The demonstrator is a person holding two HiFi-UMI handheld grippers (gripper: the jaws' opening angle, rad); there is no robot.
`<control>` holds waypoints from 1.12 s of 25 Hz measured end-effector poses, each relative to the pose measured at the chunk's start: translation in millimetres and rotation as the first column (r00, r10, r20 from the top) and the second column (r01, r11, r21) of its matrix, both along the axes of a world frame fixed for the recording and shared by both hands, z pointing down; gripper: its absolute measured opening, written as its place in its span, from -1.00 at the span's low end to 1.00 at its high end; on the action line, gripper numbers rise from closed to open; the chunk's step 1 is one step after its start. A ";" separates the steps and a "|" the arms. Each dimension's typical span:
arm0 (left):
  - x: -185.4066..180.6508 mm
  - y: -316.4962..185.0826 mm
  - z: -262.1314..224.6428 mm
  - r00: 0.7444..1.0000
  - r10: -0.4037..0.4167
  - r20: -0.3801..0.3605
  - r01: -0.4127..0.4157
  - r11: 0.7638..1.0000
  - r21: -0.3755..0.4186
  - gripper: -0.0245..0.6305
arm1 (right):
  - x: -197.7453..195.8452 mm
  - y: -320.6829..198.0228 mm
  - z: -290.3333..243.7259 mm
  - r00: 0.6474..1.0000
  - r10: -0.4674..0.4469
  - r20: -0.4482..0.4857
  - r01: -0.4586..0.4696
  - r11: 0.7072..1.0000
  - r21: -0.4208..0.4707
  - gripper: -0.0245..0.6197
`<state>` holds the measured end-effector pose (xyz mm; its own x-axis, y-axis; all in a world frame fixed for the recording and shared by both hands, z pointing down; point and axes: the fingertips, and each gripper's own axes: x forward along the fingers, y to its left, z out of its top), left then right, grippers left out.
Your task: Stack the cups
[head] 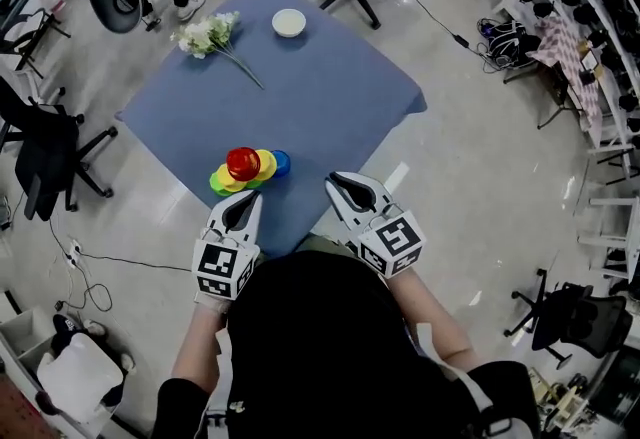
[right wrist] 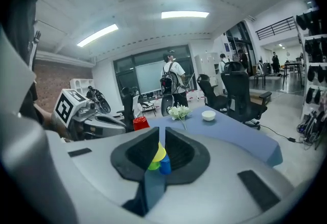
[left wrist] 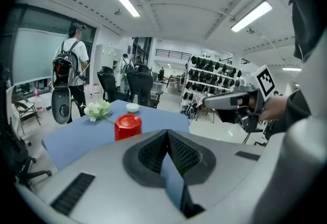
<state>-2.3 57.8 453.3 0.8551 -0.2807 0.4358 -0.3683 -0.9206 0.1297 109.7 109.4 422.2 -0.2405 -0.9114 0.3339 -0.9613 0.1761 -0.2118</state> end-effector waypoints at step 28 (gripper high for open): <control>68.2 59.3 -58.7 0.990 -0.018 -0.139 0.034 0.993 0.116 -0.89 | 60.8 85.3 -14.8 0.998 0.058 -0.032 -0.055 0.996 0.076 -0.79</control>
